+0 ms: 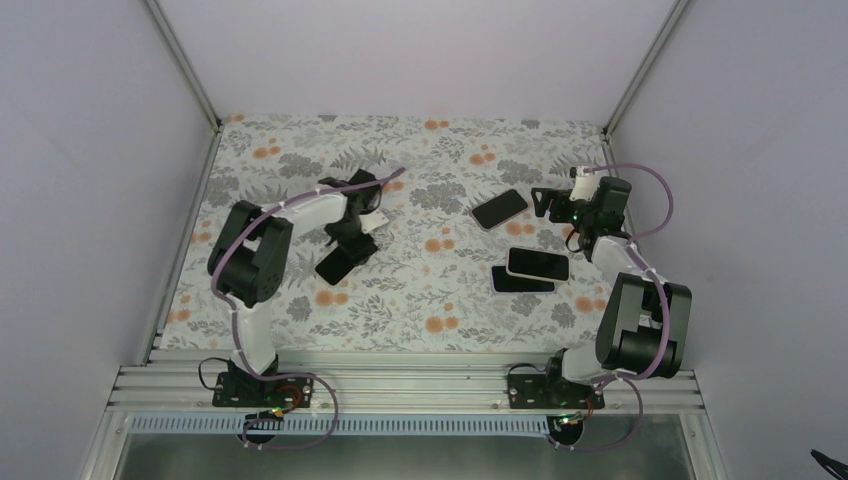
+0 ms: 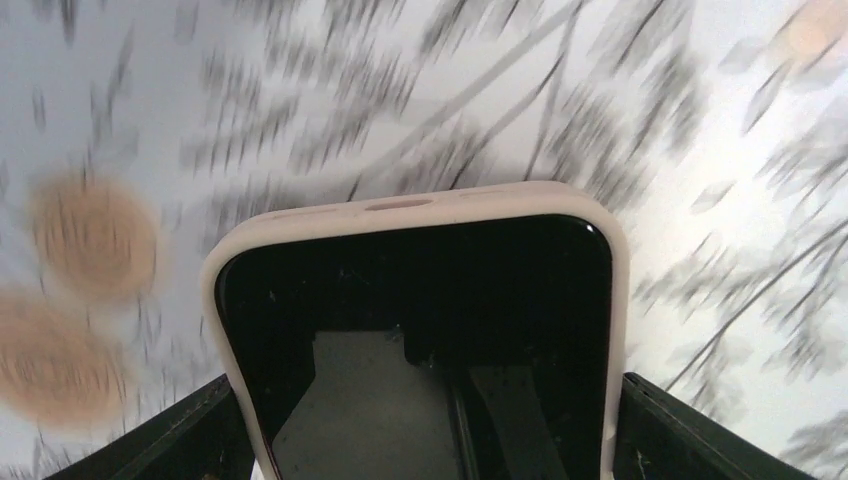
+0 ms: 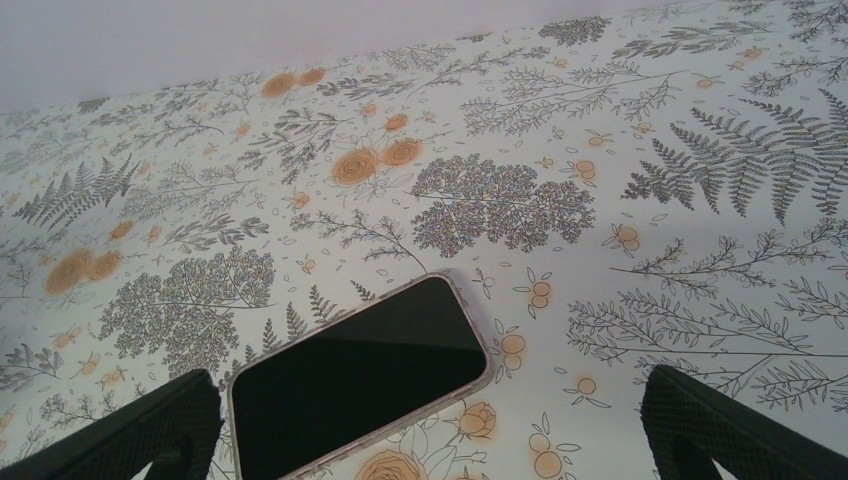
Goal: Take the phone out of the phone case
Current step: Move the phone to the center of the board.
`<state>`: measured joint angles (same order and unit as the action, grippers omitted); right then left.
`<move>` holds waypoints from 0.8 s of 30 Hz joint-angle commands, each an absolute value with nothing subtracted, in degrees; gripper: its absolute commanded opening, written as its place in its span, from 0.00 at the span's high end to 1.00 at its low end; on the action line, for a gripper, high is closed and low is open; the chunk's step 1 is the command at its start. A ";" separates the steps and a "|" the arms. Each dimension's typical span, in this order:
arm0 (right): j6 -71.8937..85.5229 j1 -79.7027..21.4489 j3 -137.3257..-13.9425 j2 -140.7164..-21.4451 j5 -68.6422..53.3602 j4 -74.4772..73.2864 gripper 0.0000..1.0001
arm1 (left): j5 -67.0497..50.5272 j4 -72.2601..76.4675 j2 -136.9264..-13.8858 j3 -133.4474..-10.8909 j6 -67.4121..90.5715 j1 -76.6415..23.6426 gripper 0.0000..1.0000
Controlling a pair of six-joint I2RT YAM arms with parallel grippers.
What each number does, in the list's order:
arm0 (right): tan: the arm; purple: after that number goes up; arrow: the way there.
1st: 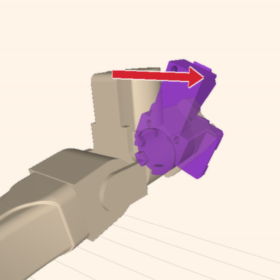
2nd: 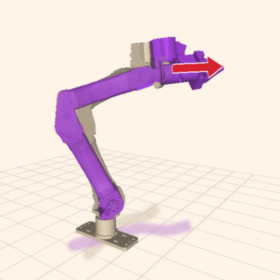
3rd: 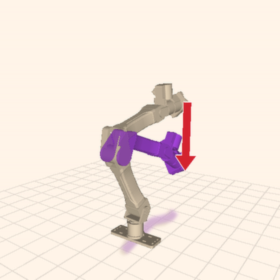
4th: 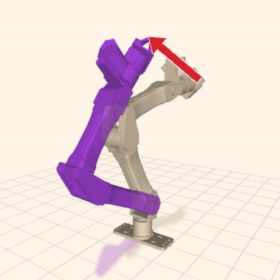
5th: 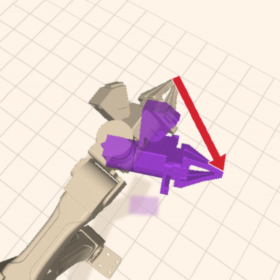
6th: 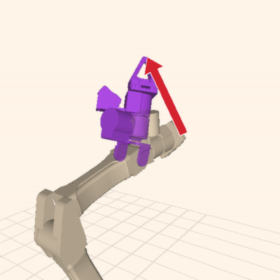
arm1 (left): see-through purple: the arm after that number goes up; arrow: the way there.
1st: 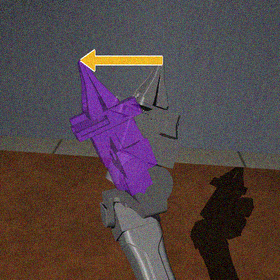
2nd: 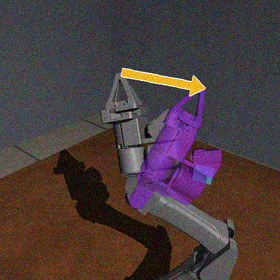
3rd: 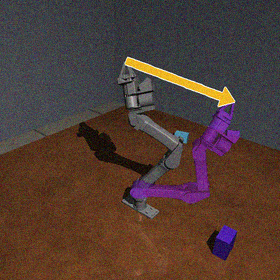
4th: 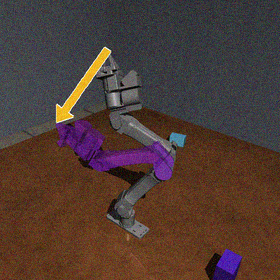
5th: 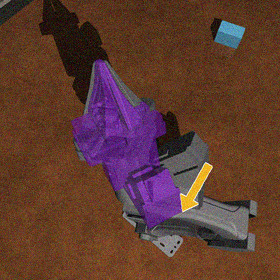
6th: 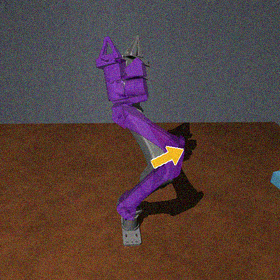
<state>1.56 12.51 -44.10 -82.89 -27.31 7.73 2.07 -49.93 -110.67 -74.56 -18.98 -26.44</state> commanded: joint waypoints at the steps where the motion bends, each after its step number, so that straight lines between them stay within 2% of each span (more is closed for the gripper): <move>1: 0.98 13.11 -44.09 -82.57 -27.24 8.64 0.01 | 4.00 -45.36 -114.01 -79.97 -21.50 -31.76 0.42; 9: 0.91 13.29 -44.04 -81.94 -27.72 8.52 0.01 | 2.75 -46.62 -115.76 -82.17 -27.77 -37.48 0.39; 18: 0.72 13.53 -44.27 -81.24 -30.00 8.08 0.01 | 1.15 -45.90 -109.63 -75.32 -29.21 -36.90 0.01; 24: 0.62 13.61 -44.35 -80.53 -32.96 7.73 0.01 | -1.92 -46.70 -106.38 -72.50 -28.43 -33.61 0.00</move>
